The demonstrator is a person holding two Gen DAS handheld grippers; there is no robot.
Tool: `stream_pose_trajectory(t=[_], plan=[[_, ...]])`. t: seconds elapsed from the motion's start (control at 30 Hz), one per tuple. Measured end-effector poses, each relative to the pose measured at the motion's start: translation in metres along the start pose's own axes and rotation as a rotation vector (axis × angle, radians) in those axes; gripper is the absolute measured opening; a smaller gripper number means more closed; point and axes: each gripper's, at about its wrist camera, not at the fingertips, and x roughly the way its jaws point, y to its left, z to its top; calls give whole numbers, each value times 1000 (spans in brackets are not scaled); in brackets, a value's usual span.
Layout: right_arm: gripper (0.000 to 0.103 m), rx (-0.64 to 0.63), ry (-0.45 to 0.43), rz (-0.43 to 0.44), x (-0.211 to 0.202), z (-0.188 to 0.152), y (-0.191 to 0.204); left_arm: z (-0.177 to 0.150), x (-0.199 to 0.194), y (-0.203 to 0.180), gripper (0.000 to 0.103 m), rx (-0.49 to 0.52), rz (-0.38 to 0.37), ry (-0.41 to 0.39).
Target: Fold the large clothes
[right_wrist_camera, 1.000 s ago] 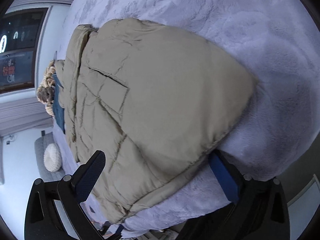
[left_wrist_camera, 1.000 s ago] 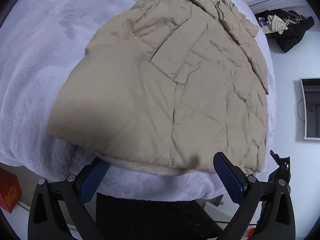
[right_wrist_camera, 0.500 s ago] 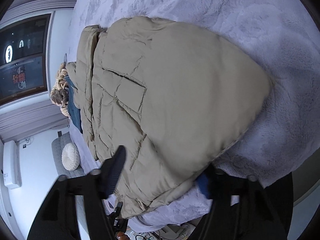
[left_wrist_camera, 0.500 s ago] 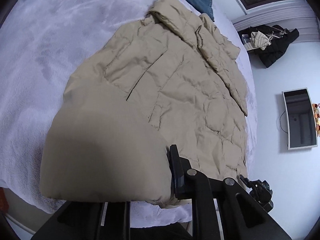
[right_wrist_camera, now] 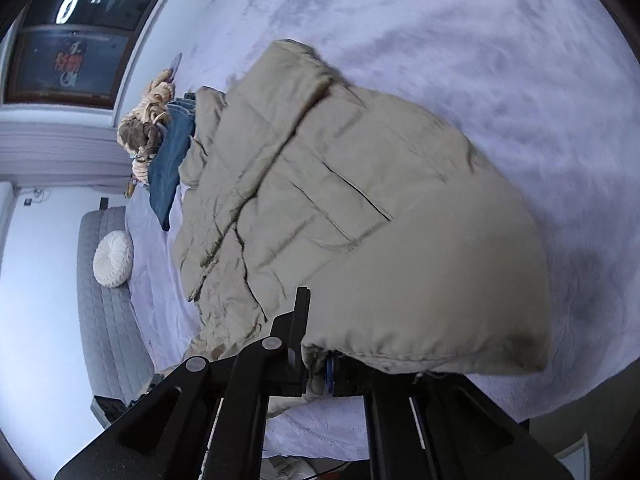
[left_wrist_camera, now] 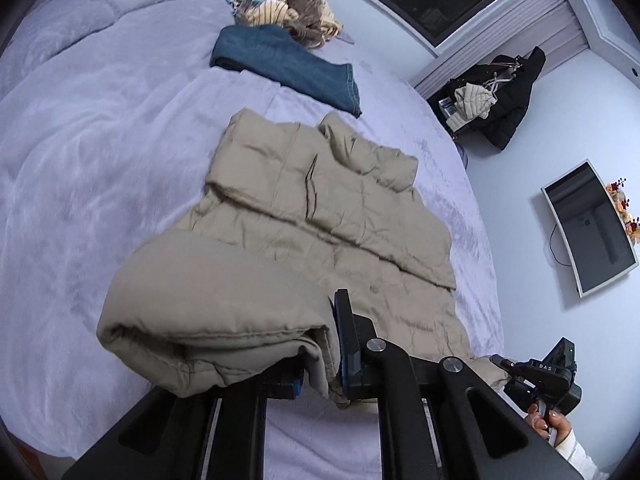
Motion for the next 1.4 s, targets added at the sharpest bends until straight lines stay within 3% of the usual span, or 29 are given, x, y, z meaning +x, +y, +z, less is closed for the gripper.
stream_pose_trajectory(t=[0.17,0.3,0.57,0.77,1.03,1.17,1.33,1.4], plan=[[6,-155,-36,2,-10,58,63,59,2,-34,14,48,7,-99],[6,-271,-43,17,-4,114,108,105,16,-59,14,93,53,-159],[6,-397,-6,-32,67,212,167,183,99,-51,14,45,167,-182],[6,-365,-7,-78,138,249,166,215,181,-19,14,33,223,-111],[6,-281,9,-139,221,285,131,235,281,17,14,24,281,-24],[6,-254,11,-131,247,292,119,236,308,24,14,43,319,-5],[6,-242,19,-112,247,294,116,235,305,18,15,72,346,10],[8,-246,33,-112,240,295,119,235,290,11,37,100,372,-8]])
